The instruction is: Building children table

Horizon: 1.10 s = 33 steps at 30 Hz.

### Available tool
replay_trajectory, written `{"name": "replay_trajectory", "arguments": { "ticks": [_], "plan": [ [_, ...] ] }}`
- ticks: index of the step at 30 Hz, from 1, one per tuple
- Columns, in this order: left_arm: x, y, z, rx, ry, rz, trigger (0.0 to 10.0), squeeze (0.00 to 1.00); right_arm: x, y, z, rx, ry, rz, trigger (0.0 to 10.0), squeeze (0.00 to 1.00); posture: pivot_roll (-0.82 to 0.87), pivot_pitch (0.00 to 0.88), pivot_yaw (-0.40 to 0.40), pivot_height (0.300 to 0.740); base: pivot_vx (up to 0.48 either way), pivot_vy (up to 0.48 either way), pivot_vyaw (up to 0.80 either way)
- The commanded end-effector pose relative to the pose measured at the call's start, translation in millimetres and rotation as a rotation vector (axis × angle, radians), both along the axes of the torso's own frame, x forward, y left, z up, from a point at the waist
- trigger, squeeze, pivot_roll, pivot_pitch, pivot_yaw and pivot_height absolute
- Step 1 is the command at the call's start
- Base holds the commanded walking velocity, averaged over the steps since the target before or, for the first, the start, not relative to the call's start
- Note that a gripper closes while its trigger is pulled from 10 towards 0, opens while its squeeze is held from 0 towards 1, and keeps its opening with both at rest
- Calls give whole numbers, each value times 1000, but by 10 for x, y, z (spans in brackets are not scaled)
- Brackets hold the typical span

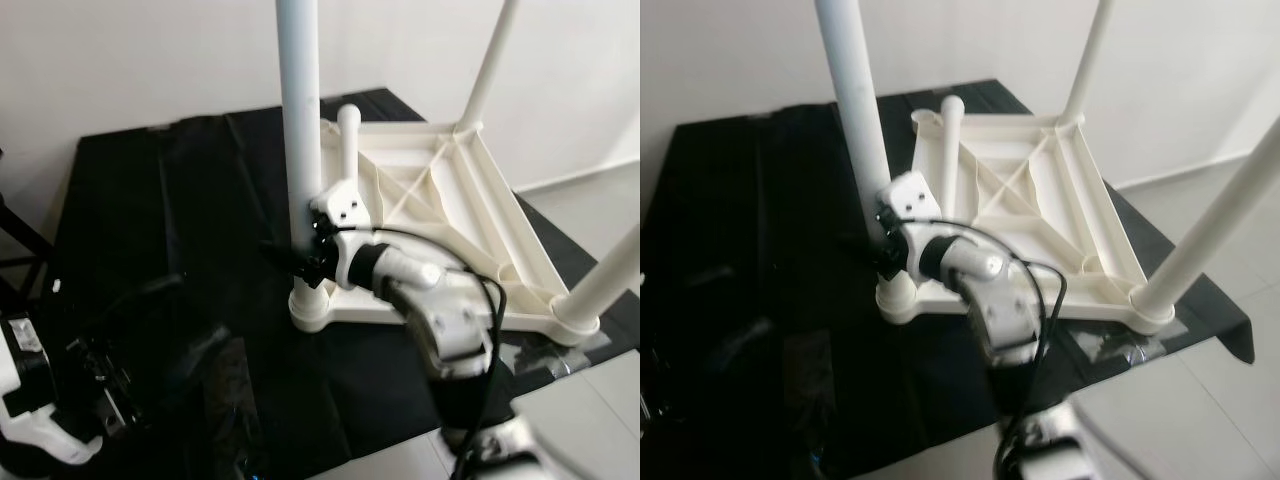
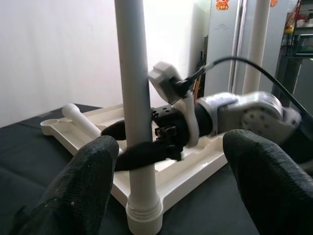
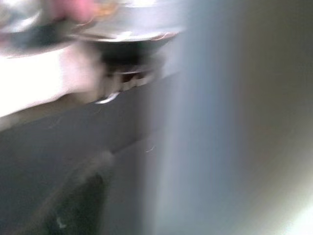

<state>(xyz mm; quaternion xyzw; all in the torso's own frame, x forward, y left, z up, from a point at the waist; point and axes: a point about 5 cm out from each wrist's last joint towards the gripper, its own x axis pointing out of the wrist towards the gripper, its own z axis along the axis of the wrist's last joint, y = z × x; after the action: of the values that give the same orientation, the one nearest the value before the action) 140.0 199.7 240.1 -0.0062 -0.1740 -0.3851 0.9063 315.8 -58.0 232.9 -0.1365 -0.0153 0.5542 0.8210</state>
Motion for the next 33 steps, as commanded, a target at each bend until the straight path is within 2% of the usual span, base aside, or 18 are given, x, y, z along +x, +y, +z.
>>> {"name": "replay_trajectory", "arguments": {
  "ticks": [1, 2, 3, 4, 6, 7, 9, 14, 16, 17, 19, 21, 25, 31, 33],
  "plan": [
    [-17, -4, 0, 15, 14, -1, 10000, 0, -39, 33, 58, -22, -44, 156, 10000, 1000, 120, 137, -15, 740, 0, 0, 0],
    [-36, -9, -1, 15, 18, 2, 10000, 0, 50, -28, 117, -63, -90, 197, 10000, 698, 126, 145, -18, 740, 0, 0, 0],
    [-36, -9, -1, 15, 18, 2, 10000, 0, 50, -28, 117, -63, -90, 197, 10000, 698, 126, 145, -18, 740, 0, 0, 0],
    [-55, -13, 0, 13, 22, 5, 10000, 0, 188, -77, 183, -85, -127, 187, 10000, 0, 132, 153, -21, 740, 0, 0, 0],
    [-55, -13, 0, 13, 22, 5, 10000, 0, 188, -77, 183, -85, -127, 187, 10000, 0, 132, 153, -21, 740, 0, 0, 0],
    [-76, -18, 0, 12, 28, 7, 10000, 0, 280, -118, 242, -91, -133, 193, 10000, 0, 138, 160, -21, 740, 0, 0, 0],
    [-102, -22, -1, 12, 35, 10, 10000, 0, 339, -154, 296, -81, -121, 218, 10000, 0, 147, 171, -23, 740, 0, 0, 0],
    [-165, -25, 8, 16, 49, 16, 10000, 0, 464, -238, 431, -52, -75, 291, 10000, 0, 169, 184, -27, 740, 0, 0, 0],
    [-165, -25, 8, 16, 49, 16, 10000, 0, 464, -238, 431, -52, -75, 291, 10000, 0, 169, 184, -27, 740, 0, 0, 0],
    [-177, -25, 19, 19, 49, 18, 10000, 0, 487, -241, 460, -36, -60, 312, 0, 0, 172, 190, -32, 740, 0, 0, 0],
    [-177, -25, 19, 19, 49, 18, 10000, 0, 487, -241, 460, -36, -60, 312, 0, 0, 172, 190, -32, 740, 0, 0, 0],
    [-193, -28, 37, 21, 48, 22, 10000, 0, 499, -249, 481, -25, -42, 393, 0, 0, 169, 197, -37, 740, 0, 0, 0],
    [-193, -41, 27, 18, 50, 23, 10000, 0, 503, -263, 474, -19, -36, 435, 0, 0, 126, 194, -49, 740, 0, 0, 0],
    [-183, -52, 14, 15, 49, 19, 10000, 0, 502, -292, 455, -5, -39, 427, 0, 0, 120, 186, -50, 740, 0, 0, 0],
    [-177, -46, 15, 14, 45, 21, 10000, 0, 521, -328, 414, 23, -61, 355, 0, 0, 108, 176, -58, 740, 0, 0, 0]
  ]
}}
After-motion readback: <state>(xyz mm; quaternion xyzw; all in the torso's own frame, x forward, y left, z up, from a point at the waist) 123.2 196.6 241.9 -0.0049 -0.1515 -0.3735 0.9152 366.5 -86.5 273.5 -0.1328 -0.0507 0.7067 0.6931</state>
